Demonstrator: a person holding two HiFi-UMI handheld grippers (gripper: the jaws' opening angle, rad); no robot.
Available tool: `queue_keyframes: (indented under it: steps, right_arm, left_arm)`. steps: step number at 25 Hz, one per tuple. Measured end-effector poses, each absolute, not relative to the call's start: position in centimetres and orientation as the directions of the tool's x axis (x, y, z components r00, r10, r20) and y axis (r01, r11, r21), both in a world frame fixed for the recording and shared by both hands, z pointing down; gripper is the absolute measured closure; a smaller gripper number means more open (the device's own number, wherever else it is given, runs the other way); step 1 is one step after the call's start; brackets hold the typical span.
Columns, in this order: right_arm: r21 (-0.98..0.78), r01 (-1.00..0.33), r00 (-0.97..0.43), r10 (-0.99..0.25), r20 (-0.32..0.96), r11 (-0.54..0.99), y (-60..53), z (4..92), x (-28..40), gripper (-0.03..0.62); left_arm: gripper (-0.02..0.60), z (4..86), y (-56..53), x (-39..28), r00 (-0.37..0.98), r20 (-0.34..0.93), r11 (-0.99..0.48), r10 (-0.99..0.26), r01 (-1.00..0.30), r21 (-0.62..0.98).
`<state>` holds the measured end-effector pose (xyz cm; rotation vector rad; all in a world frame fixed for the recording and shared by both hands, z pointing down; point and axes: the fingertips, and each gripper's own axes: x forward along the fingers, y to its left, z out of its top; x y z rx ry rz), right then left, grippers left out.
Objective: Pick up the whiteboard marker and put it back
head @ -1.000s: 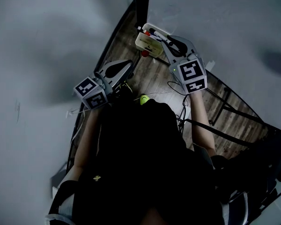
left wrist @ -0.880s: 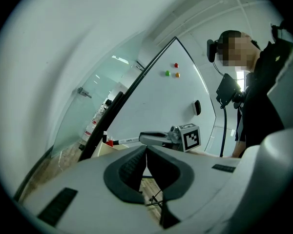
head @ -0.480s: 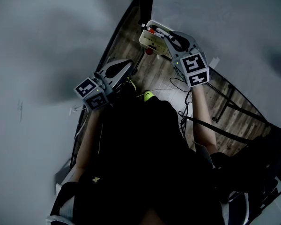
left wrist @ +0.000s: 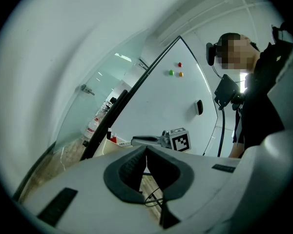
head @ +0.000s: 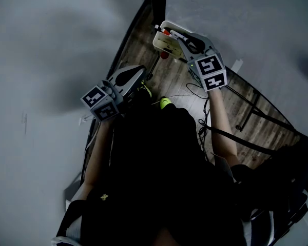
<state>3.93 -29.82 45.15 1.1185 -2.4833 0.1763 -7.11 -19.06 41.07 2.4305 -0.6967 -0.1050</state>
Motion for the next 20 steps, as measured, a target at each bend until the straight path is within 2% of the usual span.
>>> queue_keyframes:
  steps: [20]
  right_arm:
    - [0.001,-0.758,-0.596,-0.692,0.406,0.653,-30.5,46.4,4.7,0.513]
  left_arm:
    - [0.568,41.6,-18.9,-7.1,0.855,0.108,-0.666,-0.507,-0.468,0.580]
